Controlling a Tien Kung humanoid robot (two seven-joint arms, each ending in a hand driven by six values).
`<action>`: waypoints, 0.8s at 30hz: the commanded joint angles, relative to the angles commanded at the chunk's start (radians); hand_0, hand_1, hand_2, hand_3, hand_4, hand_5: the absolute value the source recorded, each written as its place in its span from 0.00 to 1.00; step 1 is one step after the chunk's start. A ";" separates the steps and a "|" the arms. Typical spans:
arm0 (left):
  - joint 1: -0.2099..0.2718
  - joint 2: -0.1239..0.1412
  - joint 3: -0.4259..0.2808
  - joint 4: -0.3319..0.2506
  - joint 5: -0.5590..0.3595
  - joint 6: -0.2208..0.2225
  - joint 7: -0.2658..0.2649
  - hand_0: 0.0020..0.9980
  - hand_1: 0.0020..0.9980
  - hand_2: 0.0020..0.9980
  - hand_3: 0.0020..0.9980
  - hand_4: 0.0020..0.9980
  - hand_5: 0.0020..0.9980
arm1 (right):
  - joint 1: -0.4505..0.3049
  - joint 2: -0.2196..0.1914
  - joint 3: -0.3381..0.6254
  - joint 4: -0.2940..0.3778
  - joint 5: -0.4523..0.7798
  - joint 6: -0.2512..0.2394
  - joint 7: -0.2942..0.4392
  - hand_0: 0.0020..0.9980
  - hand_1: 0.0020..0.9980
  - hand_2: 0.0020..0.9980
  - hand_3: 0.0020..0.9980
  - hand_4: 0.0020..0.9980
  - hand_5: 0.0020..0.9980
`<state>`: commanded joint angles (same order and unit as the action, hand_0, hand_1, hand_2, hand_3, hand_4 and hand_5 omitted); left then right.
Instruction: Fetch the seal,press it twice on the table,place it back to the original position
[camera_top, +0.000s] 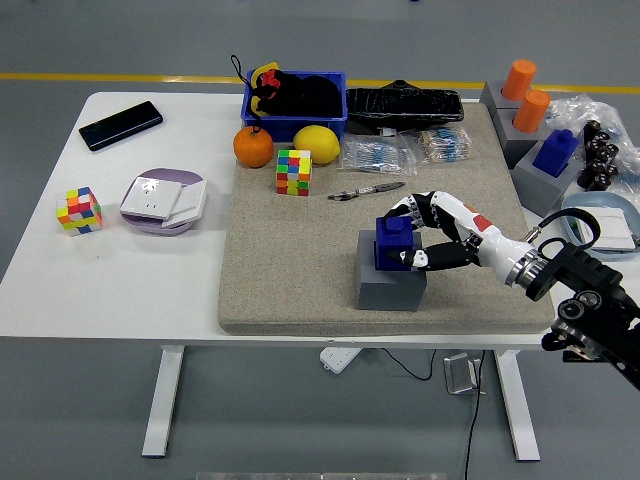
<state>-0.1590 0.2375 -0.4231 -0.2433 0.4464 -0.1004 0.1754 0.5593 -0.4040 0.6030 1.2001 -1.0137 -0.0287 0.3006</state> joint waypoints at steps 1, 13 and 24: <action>0.000 0.000 0.000 0.000 0.000 0.000 0.000 0.75 0.70 0.69 0.75 0.69 0.29 | 0.000 0.000 0.000 0.001 0.000 0.000 0.000 0.61 0.52 0.54 0.62 0.81 0.00; -0.001 -0.001 0.003 0.000 -0.002 0.000 0.000 0.75 0.70 0.69 0.75 0.69 0.29 | 0.001 -0.001 -0.001 0.001 0.002 0.010 -0.002 0.69 0.69 0.69 0.74 0.94 0.00; -0.001 -0.001 0.002 0.000 -0.001 -0.001 0.000 0.75 0.70 0.69 0.75 0.69 0.29 | 0.002 0.000 0.000 0.002 -0.002 0.016 -0.005 0.72 0.73 0.73 0.77 0.97 0.00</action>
<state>-0.1598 0.2365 -0.4209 -0.2434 0.4456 -0.1009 0.1757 0.5610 -0.4040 0.6027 1.2022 -1.0160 -0.0125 0.2957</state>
